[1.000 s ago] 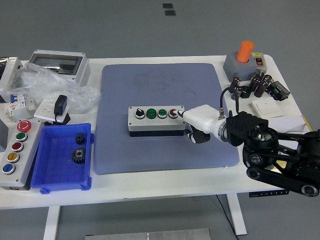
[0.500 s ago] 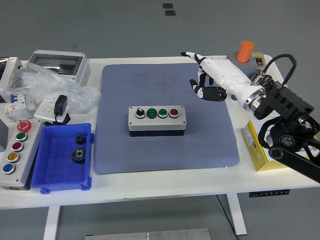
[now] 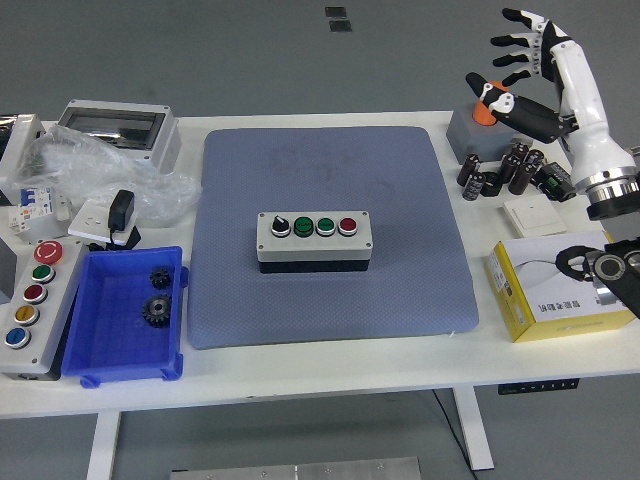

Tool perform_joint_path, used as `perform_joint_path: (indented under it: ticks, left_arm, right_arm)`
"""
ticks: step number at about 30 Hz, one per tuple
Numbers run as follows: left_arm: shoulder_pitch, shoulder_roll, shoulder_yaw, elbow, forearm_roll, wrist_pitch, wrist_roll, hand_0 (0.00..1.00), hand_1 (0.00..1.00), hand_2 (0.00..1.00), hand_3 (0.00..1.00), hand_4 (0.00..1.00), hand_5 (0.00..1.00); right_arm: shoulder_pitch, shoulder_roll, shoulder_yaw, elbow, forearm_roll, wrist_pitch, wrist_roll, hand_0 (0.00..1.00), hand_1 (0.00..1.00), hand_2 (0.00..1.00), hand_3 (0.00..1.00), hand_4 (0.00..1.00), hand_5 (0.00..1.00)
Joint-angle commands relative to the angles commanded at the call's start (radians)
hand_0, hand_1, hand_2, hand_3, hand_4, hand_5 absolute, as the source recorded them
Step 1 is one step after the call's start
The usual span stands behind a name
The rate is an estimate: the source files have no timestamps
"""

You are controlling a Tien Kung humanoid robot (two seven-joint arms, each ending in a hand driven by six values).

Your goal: Pick up the button,place it on the desk,press the button,press the button

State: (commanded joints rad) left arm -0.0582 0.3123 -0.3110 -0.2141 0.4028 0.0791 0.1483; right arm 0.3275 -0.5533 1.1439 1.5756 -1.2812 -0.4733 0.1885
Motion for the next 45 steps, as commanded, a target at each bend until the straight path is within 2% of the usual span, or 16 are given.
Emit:
perform_joint_path:
  ticks: [2, 3, 8, 9, 10, 26, 27, 33, 45]
  left_arm:
    - [-0.001, 0.002, -0.003, -0.001, 0.007, -0.002, 0.001, 0.619, 0.633, 0.575, 0.604, 0.584, 0.312]
    - [-0.003, 0.004, -0.006, -0.002, 0.012, -0.003, 0.001, 0.619, 0.632, 0.576, 0.606, 0.589, 0.308]
    - [-0.006, 0.014, -0.009, -0.003, 0.021, -0.004, 0.000, 0.619, 0.632, 0.576, 0.606, 0.589, 0.308]
    - [-0.006, 0.016, -0.009, -0.003, 0.021, -0.004, 0.000, 0.619, 0.632, 0.576, 0.606, 0.593, 0.313]
    - [-0.006, 0.017, -0.008, -0.003, 0.021, -0.004, 0.000, 0.619, 0.632, 0.576, 0.606, 0.593, 0.313]
    - [0.006, 0.023, 0.031, 0.000, -0.007, -0.010, -0.002, 0.619, 0.631, 0.576, 0.608, 0.610, 0.323]
    - [0.007, 0.024, 0.034, 0.000, -0.008, -0.011, -0.003, 0.620, 0.631, 0.577, 0.610, 0.637, 0.335]
    - [0.021, 0.026, 0.052, 0.001, -0.025, -0.013, -0.003, 0.619, 0.631, 0.578, 0.611, 0.647, 0.343]
    - [0.044, 0.010, 0.033, 0.002, -0.024, -0.015, 0.000, 0.620, 0.631, 0.578, 0.612, 0.651, 0.344]
  right_arm:
    - [-0.037, 0.006, 0.044, -0.007, 0.029, 0.000, 0.039, 0.644, 0.689, 0.756, 0.835, 0.995, 0.617]
    - [-0.060, 0.011, 0.075, -0.013, 0.043, 0.000, 0.065, 0.717, 0.715, 0.779, 0.848, 0.998, 0.701]
    - [-0.089, 0.024, 0.161, -0.030, 0.076, 0.001, 0.114, 0.717, 0.715, 0.779, 0.848, 0.998, 0.701]
    - [-0.090, 0.026, 0.169, -0.033, 0.080, 0.001, 0.118, 0.748, 0.720, 0.782, 0.847, 0.998, 0.747]
    - [-0.091, 0.027, 0.174, -0.035, 0.084, 0.002, 0.121, 0.748, 0.720, 0.782, 0.847, 0.998, 0.747]
    - [-0.106, 0.038, 0.187, -0.057, 0.094, 0.002, 0.129, 0.762, 0.721, 0.780, 0.842, 0.998, 0.784]
    - [-0.107, 0.039, 0.189, -0.057, 0.094, 0.002, 0.129, 0.763, 0.722, 0.780, 0.838, 0.998, 0.793]
    - [-0.119, 0.040, 0.194, -0.059, 0.091, 0.009, 0.128, 0.759, 0.721, 0.778, 0.835, 0.998, 0.797]
    - [-0.153, 0.036, 0.222, -0.061, 0.101, 0.038, 0.125, 0.766, 0.726, 0.787, 0.840, 0.998, 0.792]
